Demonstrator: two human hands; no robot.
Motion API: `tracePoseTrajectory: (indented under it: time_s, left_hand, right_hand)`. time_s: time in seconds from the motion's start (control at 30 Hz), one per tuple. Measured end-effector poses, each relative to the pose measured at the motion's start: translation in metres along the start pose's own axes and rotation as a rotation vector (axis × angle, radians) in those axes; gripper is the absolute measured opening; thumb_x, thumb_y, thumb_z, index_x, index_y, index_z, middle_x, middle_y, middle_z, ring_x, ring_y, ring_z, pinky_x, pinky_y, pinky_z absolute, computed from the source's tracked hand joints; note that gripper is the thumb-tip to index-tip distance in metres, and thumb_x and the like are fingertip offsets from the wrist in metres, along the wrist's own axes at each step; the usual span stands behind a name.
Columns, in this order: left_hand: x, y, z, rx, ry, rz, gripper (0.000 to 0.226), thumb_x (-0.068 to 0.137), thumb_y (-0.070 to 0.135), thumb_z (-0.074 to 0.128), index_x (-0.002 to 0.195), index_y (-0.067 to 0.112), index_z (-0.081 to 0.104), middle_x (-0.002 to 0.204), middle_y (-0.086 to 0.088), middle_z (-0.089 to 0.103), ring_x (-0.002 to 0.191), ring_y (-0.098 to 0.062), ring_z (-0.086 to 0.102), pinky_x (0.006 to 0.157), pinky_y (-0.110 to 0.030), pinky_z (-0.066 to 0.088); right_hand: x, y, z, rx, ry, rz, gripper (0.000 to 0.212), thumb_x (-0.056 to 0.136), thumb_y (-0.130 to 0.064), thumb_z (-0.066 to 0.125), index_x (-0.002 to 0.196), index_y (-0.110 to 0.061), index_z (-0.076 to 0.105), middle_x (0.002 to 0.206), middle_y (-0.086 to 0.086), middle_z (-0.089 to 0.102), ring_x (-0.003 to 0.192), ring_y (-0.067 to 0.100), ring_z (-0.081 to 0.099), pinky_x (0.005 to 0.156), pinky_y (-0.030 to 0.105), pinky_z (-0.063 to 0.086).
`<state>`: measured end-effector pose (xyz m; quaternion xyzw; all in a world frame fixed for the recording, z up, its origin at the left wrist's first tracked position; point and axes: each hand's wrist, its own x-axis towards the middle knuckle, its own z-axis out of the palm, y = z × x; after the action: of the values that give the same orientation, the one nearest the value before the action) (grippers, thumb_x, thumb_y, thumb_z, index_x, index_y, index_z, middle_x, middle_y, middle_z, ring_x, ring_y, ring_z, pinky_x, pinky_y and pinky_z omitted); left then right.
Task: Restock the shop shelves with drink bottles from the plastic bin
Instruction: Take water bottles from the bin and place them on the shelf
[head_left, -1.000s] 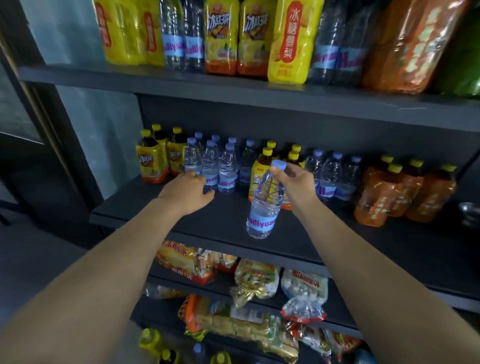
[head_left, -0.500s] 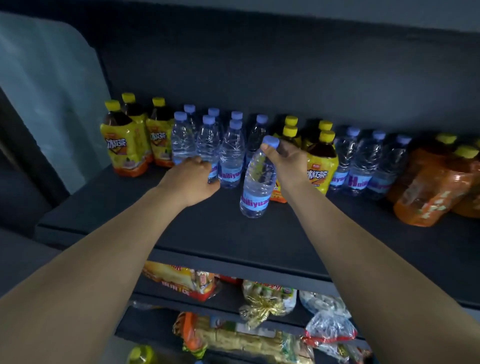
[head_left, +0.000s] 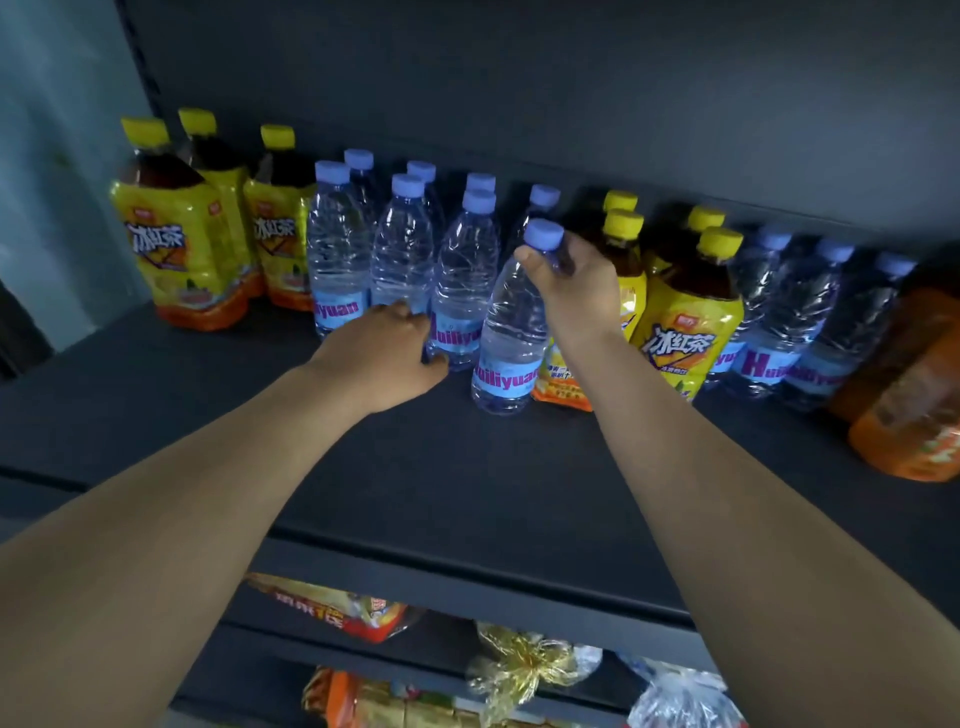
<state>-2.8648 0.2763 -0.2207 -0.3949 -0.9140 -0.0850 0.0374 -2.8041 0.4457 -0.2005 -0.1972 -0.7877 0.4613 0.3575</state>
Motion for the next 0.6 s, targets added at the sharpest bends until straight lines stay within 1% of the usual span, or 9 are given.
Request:
tracePoseTrajectory:
  time_s: [0.07, 0.2, 0.37, 0.5, 0.6]
  left_hand:
    - [-0.001, 0.001, 0.003, -0.012, -0.011, -0.009, 0.049, 0.092, 0.043, 0.045, 0.126, 0.009, 0.049, 0.126, -0.009, 0.048, 0.115, -0.025, 0.047, 0.090, -0.037, 0.044]
    - [-0.002, 0.004, 0.005, -0.035, -0.027, -0.003, 0.047, 0.092, 0.043, 0.045, 0.124, 0.009, 0.051, 0.124, -0.008, 0.050, 0.113, -0.024, 0.049, 0.088, -0.037, 0.045]
    - [0.000, 0.003, -0.002, -0.039, -0.022, 0.012, 0.046, 0.093, 0.040, 0.045, 0.122, 0.006, 0.052, 0.122, -0.011, 0.052, 0.111, -0.026, 0.050, 0.087, -0.038, 0.045]
    - [0.002, 0.002, -0.006, -0.044, -0.023, 0.008, 0.047, 0.093, 0.040, 0.045, 0.125, 0.007, 0.051, 0.124, -0.012, 0.051, 0.113, -0.027, 0.049, 0.088, -0.038, 0.043]
    - [0.004, 0.000, -0.006, -0.037, -0.019, 0.003, 0.048, 0.092, 0.041, 0.045, 0.127, 0.008, 0.050, 0.126, -0.011, 0.050, 0.115, -0.026, 0.048, 0.090, -0.038, 0.044]
  right_hand:
    - [-0.001, 0.002, 0.000, -0.057, -0.023, -0.016, 0.032, 0.087, -0.032, 0.065, 0.110, -0.009, 0.062, 0.092, -0.003, 0.062, 0.084, 0.011, 0.055, 0.067, 0.020, 0.041]
    - [0.004, -0.002, -0.004, -0.150, -0.061, -0.030, 0.036, 0.084, -0.032, 0.069, 0.106, -0.005, 0.063, 0.097, 0.005, 0.068, 0.090, 0.020, 0.062, 0.073, 0.029, 0.047]
    - [0.014, -0.008, -0.011, -0.332, -0.168, -0.031, 0.044, 0.076, -0.031, 0.077, 0.107, -0.005, 0.061, 0.102, 0.005, 0.066, 0.094, 0.019, 0.060, 0.074, 0.028, 0.044]
    - [0.023, -0.008, -0.014, -0.454, -0.217, -0.012, 0.054, 0.066, -0.038, 0.082, 0.106, -0.007, 0.060, 0.104, 0.007, 0.065, 0.101, 0.025, 0.058, 0.086, 0.038, 0.050]
    - [0.027, -0.010, -0.017, -0.524, -0.223, -0.018, 0.056, 0.066, -0.039, 0.082, 0.105, -0.006, 0.060, 0.105, 0.008, 0.064, 0.101, 0.025, 0.059, 0.086, 0.040, 0.050]
